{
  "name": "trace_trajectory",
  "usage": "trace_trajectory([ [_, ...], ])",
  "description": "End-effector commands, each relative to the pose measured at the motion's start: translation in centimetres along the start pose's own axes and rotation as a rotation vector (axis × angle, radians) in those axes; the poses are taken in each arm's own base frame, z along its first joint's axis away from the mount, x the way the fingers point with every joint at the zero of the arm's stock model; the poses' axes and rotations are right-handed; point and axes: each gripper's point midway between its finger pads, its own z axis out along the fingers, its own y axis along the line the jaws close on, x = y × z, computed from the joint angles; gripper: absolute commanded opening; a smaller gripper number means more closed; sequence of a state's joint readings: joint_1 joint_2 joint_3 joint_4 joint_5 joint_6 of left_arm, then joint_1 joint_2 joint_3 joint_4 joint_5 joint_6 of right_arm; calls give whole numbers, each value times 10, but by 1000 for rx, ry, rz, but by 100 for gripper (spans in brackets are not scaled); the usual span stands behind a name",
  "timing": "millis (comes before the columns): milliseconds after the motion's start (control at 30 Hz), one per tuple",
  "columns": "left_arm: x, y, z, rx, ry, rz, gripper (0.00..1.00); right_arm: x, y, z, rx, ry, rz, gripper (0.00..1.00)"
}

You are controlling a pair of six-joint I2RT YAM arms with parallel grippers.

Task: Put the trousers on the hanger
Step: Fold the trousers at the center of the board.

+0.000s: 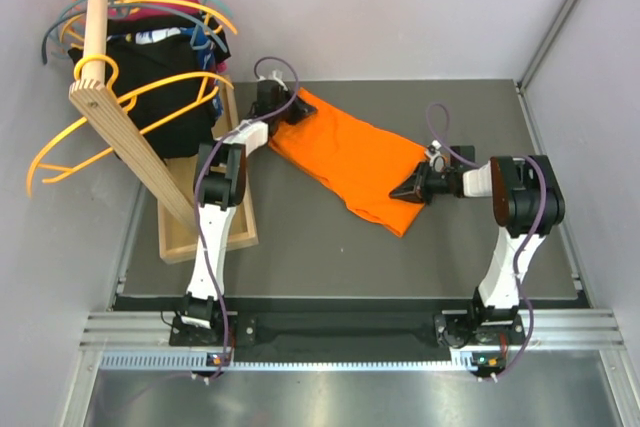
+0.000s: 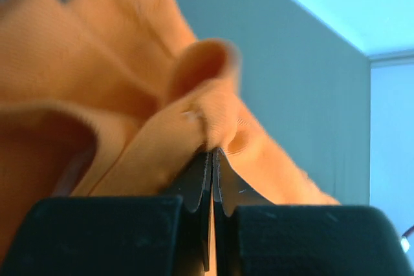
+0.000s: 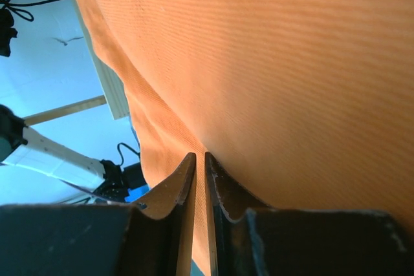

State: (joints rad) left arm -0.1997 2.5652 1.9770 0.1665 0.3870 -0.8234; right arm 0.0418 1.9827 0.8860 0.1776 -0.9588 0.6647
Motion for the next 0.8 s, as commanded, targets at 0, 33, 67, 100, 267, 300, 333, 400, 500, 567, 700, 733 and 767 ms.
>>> trace_trajectory([
  [0, -44, 1, 2, -4, -108, 1, 0, 7, -38, -20, 86, -28, 40, 12],
  [33, -46, 1, 2, 4, -107, -1, 0, 6, -36, -20, 82, -31, 40, 12],
  [67, -46, 1, 1, 8, -102, -5, 0, 5, -33, -21, 80, -27, 47, 12],
  [100, -45, -2, 0, 16, -95, -2, 0, 0, -20, -21, 58, -28, 12, 12],
  [267, -37, -50, -22, 95, -67, 37, 0, -28, 33, -35, 12, -78, -67, 13],
  [300, -36, -55, -24, 94, -71, 45, 0, -44, 51, -40, -8, -111, -108, 12],
  [333, -34, -63, -26, 99, -73, 55, 0, -52, 60, -41, -19, -124, -106, 12],
  [400, -30, -61, -22, 104, -63, 30, 0, -78, 75, -44, -46, -169, -137, 12],
  [500, -32, -51, -16, 88, -71, 3, 0, -107, 70, -42, -50, -204, -112, 12],
  [567, -34, -36, -11, 57, -83, 8, 0, -117, 52, -41, -27, -217, -77, 12],
  [700, -36, 11, -3, -50, -73, -44, 0, -119, -28, -43, 60, -244, 92, 12],
  [733, -50, 15, -4, -61, -86, -44, 0, -116, -39, -45, 88, -250, 94, 12],
  [767, -50, 23, -3, -76, -75, -41, 0, -118, -40, -47, 71, -263, 70, 12],
])
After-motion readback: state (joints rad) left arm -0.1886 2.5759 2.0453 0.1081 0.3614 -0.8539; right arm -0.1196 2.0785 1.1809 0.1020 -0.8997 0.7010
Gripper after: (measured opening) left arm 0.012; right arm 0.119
